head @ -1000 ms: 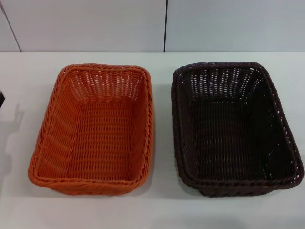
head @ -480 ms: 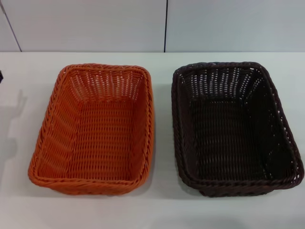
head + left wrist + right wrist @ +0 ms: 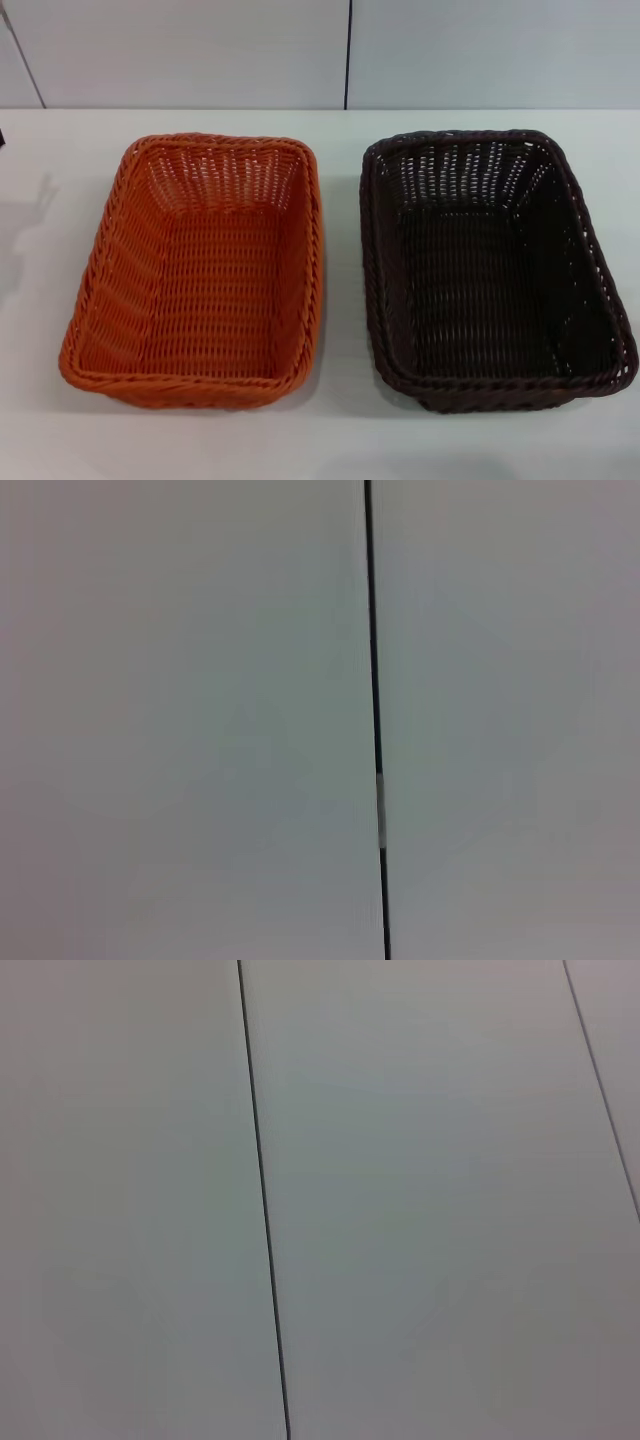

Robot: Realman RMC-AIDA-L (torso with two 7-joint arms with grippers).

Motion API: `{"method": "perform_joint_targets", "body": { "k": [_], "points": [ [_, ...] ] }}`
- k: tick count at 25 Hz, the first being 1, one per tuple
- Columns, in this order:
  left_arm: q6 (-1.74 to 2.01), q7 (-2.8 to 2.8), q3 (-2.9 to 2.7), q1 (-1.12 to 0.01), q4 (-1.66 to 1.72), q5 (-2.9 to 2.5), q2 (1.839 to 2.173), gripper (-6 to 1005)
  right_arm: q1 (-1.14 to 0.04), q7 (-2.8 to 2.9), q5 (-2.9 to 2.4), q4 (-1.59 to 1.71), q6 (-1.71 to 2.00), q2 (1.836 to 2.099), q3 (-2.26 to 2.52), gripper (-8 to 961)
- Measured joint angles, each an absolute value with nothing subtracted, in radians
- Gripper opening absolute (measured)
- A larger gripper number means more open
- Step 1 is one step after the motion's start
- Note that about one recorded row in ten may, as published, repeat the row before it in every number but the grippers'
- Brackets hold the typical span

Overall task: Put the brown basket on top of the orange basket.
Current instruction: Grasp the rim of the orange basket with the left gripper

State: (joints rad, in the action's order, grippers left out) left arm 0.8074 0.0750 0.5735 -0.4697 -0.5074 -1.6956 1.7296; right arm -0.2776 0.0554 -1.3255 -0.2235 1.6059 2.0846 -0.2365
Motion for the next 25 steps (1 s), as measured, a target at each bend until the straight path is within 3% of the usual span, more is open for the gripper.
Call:
{"method": "perform_joint_targets", "body": {
  "k": [2, 6, 7, 10, 13, 15, 17, 19, 25],
  "points": [
    [0.776, 0.113, 0.629, -0.439, -0.592, -1.726, 1.686, 843, -0.281, 0.056, -1.326, -0.223, 1.598, 2.085, -0.237, 814],
    [0.644, 0.244, 0.816, -0.384, -0.697, -1.826, 1.678, 843, -0.288, 0.056, -1.325, -0.221, 1.582, 2.083, -0.238, 814],
    [0.447, 0.409, 1.066, -0.312, -0.829, -1.942, 1.71, 843, -0.289, 0.056, -1.325, -0.22, 1.581, 2.083, -0.239, 814],
    [0.228, 0.568, 1.336, -0.247, -0.967, -2.073, 1.789, 842, -0.292, 0.056, -1.325, -0.218, 1.576, 2.083, -0.243, 813],
    [-0.097, 0.736, 1.673, -0.214, -1.119, -2.228, 1.925, 842, -0.298, 0.056, -1.325, -0.217, 1.567, 2.083, -0.239, 813],
    [-0.302, 0.829, 1.851, -0.232, -1.18, -2.289, 1.995, 842, -0.3, 0.056, -1.325, -0.217, 1.561, 2.083, -0.239, 813],
    [-0.461, 0.887, 1.965, -0.26, -1.219, -2.329, 2.034, 842, -0.303, 0.056, -1.325, -0.216, 1.556, 2.083, -0.239, 813],
    [-0.624, 0.904, 2.043, -0.291, -1.261, -2.38, 2.052, 842, -0.304, 0.056, -1.325, -0.216, 1.554, 2.083, -0.238, 813],
    [-0.958, 0.795, 2.096, -0.339, -1.421, -2.564, 2.052, 841, -0.302, 0.056, -1.325, -0.215, 1.554, 2.083, -0.237, 813]
  ]
}}
